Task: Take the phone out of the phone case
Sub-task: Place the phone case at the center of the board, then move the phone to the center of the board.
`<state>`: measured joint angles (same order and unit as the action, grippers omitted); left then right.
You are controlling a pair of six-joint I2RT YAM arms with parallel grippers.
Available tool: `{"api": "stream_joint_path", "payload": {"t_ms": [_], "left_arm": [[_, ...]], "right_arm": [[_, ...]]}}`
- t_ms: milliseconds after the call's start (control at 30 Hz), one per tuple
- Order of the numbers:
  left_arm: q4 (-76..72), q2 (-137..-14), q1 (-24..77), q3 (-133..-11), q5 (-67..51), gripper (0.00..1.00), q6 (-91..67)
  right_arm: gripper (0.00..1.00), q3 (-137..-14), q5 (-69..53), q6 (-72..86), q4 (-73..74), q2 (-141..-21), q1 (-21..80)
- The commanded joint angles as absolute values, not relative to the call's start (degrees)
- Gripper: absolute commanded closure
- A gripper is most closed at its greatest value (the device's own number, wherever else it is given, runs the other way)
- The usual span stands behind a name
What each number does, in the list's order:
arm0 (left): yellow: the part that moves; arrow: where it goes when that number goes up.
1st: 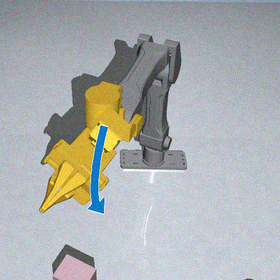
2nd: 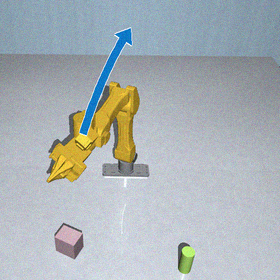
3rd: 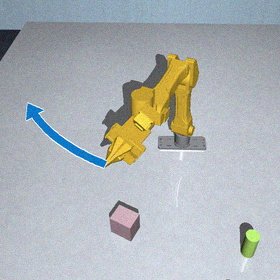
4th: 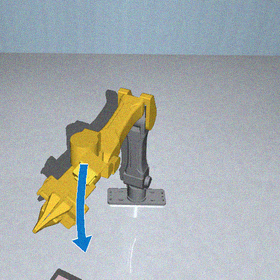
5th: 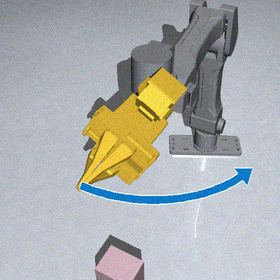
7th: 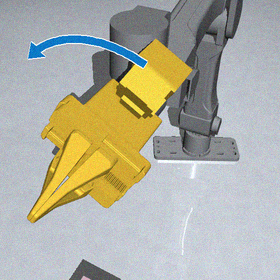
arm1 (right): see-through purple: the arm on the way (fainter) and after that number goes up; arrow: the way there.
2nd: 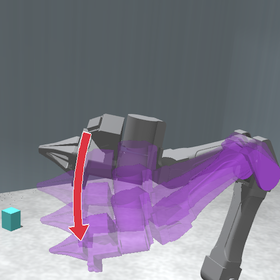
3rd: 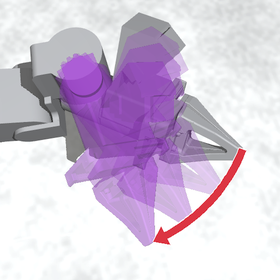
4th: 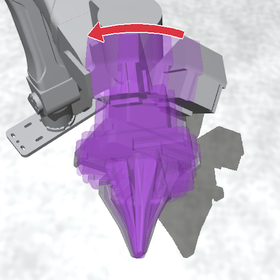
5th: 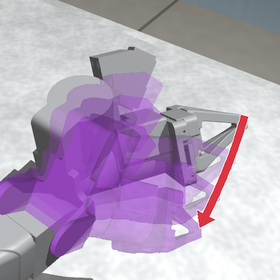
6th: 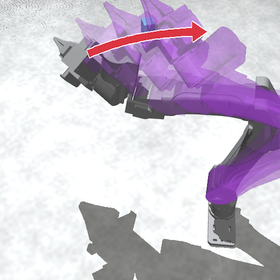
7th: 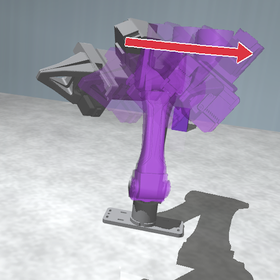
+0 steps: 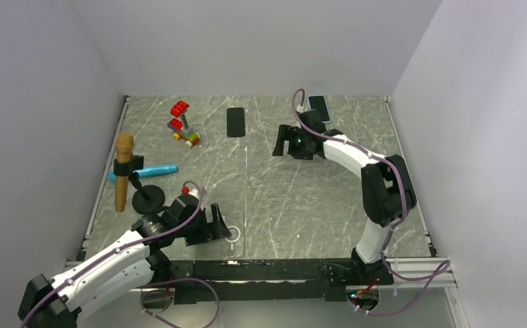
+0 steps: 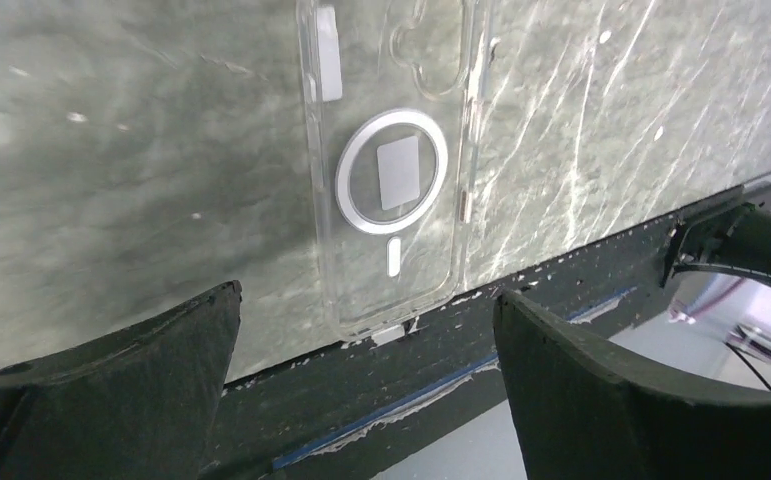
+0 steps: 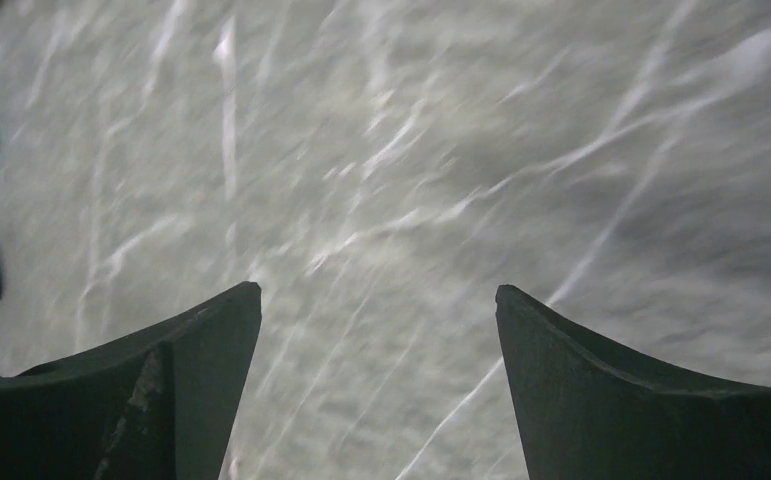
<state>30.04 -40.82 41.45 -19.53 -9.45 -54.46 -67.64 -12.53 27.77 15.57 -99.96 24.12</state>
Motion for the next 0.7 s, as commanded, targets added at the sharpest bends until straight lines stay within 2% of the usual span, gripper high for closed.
{"api": "stream_joint_path", "payload": {"t_ms": [0,100,300,667], "left_arm": [[40.2,-37.4,41.6,-27.7,-0.4,0.01,-49.4],[39.8,-35.5,41.5,-31.8,-0.2,0.01,-46.5],[34.2,-35.8,41.6,-35.7,-0.2,0.01,-41.9],[30.5,-40.5,41.5,-39.7,-3.1,0.01,-37.4]], "right_arm": [[0.09,-77.8,-1.8,24.1,23.9,-108.2,19.5],[0.00,-85.9,3.8,21.2,26.9,-113.2,17.4],[0.00,-103.2,15.3,13.5,34.0,-124.9,16.0],[0.00,-124.1,19.3,9.5,38.4,-140.3,13.6]]}}
